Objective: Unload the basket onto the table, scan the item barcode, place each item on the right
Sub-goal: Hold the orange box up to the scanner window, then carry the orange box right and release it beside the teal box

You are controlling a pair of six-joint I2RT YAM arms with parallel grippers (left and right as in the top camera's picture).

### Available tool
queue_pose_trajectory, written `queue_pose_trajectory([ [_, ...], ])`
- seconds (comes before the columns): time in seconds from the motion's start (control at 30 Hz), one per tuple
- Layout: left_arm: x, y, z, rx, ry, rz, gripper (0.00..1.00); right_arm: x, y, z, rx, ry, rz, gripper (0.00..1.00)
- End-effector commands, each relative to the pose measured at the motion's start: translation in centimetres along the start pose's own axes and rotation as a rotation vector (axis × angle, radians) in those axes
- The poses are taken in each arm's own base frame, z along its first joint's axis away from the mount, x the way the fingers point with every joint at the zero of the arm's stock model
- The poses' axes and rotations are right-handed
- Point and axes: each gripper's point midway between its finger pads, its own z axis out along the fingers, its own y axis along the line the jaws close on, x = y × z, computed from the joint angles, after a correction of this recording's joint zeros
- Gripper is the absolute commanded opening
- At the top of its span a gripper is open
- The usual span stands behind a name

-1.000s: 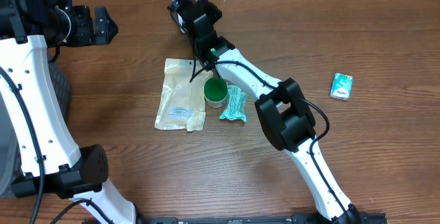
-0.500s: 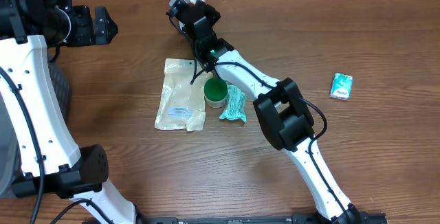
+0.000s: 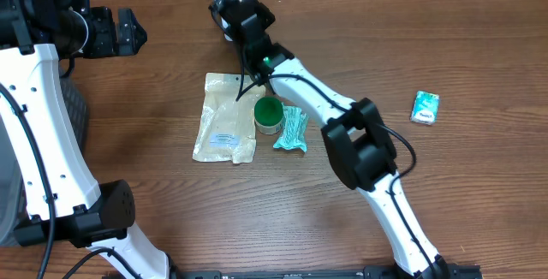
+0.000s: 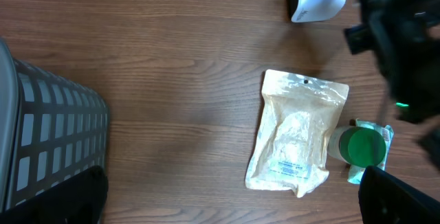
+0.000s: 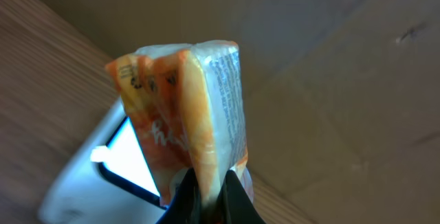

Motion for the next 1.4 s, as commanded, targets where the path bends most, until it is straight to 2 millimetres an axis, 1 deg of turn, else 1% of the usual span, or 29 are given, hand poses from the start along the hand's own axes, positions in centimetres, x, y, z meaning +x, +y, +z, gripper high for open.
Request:
queue_pose_trajectory([
  [0.0, 0.1, 0.3, 0.1, -0.006, 0.005, 0.009, 1.00, -11.9, -6.7, -8.1, -0.113, -0.233, 0.310, 0.04],
  [0.1, 0.1, 0.3, 0.1, -0.006, 0.005, 0.009, 1.00, -14.0, -7.7, -12.2, -0.280, -0.238, 0.442, 0.04],
  [0.17, 0.1, 0.3, 0.1, -0.006, 0.005, 0.009, 1.00, -14.7, -8.9, -14.9, -0.384, -0.215, 0.529, 0.04],
  [0.23, 0.1, 0.3, 0.1, -0.006, 0.005, 0.009, 1.00, -14.4, -10.5, -17.4, -0.463, -0.164, 0.633, 0.04],
  [0.27, 0.1, 0.3, 0.1, -0.006, 0.005, 0.009, 0.99, -13.7, -11.7, -18.7, -0.484, -0.115, 0.698, 0.04],
  [0.3, 0.1, 0.3, 0.1, -0.006, 0.005, 0.009, 1.00, -13.2, -12.5, -19.3, -0.486, -0.088, 0.728, 0.04],
  [0.33, 0.1, 0.3, 0.1, -0.006, 0.005, 0.009, 1.00, -12.2, -13.7, -20.0, -0.474, -0.043, 0.766, 0.04],
  [0.37, 0.1, 0.3, 0.1, -0.006, 0.005, 0.009, 1.00, -11.0, -14.8, -20.5, -0.456, 0.005, 0.803, 0.04],
  [0.4, 0.0, 0.3, 0.1, -0.006, 0.004, 0.009, 1.00, -9.4, -16.0, -21.0, -0.432, 0.066, 0.849, 0.04],
  [0.43, 0.1, 0.3, 0.1, -0.006, 0.005, 0.009, 1.00, -8.0, -16.8, -21.3, -0.412, 0.115, 0.884, 0.04],
  [0.47, 0.1, 0.3, 0.1, -0.006, 0.005, 0.009, 0.99, -5.6, -17.9, -21.6, -0.377, 0.202, 0.943, 0.04],
  [0.5, 0.1, 0.3, 0.1, -0.006, 0.005, 0.009, 1.00, -3.9, -18.4, -21.6, -0.354, 0.265, 0.977, 0.04],
  [0.53, 0.1, 0.3, 0.1, -0.006, 0.005, 0.009, 0.99, -1.3, -19.1, -21.9, -0.319, 0.356, 1.018, 0.04],
  [0.57, 0.1, 0.3, 0.1, -0.006, 0.005, 0.009, 0.99, 0.6, -19.6, -22.1, -0.294, 0.423, 1.038, 0.04],
  [0.6, 0.1, 0.3, 0.1, -0.006, 0.005, 0.009, 1.00, 3.7, -20.1, -22.3, -0.246, 0.524, 1.063, 0.04],
  [0.63, 0.1, 0.3, 0.1, -0.006, 0.005, 0.009, 0.99, 6.1, -20.6, -22.8, -0.207, 0.604, 1.076, 0.04],
  [0.73, 0.1, 0.3, 0.1, -0.006, 0.005, 0.009, 0.99, 12.9, -21.5, -23.8, -0.117, 0.818, 1.118, 0.04],
  [0.83, 0.1, 0.3, 0.1, -0.006, 0.005, 0.009, 1.00, 17.8, -21.6, -24.3, -0.070, 0.951, 1.161, 0.04],
  [0.93, 0.1, 0.3, 0.1, -0.006, 0.005, 0.009, 1.00, 22.5, -21.3, -24.5, -0.029, 1.051, 1.202, 0.04],
  [1.03, 0.1, 0.3, 0.1, -0.006, 0.005, 0.009, 1.00, 26.5, -20.8, -24.6, 0.008, 1.114, 1.234, 0.04],
  [1.17, 0.1, 0.3, 0.1, -0.006, 0.005, 0.009, 0.99, 30.8, -19.7, -24.7, 0.039, 1.167, 1.253, 0.04],
  [1.3, 0.1, 0.3, 0.1, -0.006, 0.005, 0.009, 0.99, 33.8, -19.5, -25.3, 0.123, 1.215, 1.211, 0.05],
  [1.37, 0.1, 0.3, 0.1, -0.006, 0.005, 0.009, 0.99, 34.9, -19.6, -25.8, 0.164, 1.236, 1.182, 0.14],
])
